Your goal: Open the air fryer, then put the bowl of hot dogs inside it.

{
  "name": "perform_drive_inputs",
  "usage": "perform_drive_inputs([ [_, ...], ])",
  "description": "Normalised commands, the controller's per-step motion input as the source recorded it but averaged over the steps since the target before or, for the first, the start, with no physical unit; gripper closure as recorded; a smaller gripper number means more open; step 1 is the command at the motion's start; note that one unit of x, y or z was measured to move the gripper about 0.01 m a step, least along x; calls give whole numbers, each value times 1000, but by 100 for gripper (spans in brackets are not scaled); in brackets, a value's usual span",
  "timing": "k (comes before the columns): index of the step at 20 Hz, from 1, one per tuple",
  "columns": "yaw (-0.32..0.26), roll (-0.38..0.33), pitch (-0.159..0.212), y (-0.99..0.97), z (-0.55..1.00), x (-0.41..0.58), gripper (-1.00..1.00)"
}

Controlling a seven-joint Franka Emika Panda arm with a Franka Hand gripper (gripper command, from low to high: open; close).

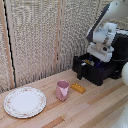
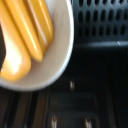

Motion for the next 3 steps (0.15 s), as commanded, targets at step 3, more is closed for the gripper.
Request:
perform_drive_inputs([
  [3, 37, 24, 120, -111, 849, 0, -100],
])
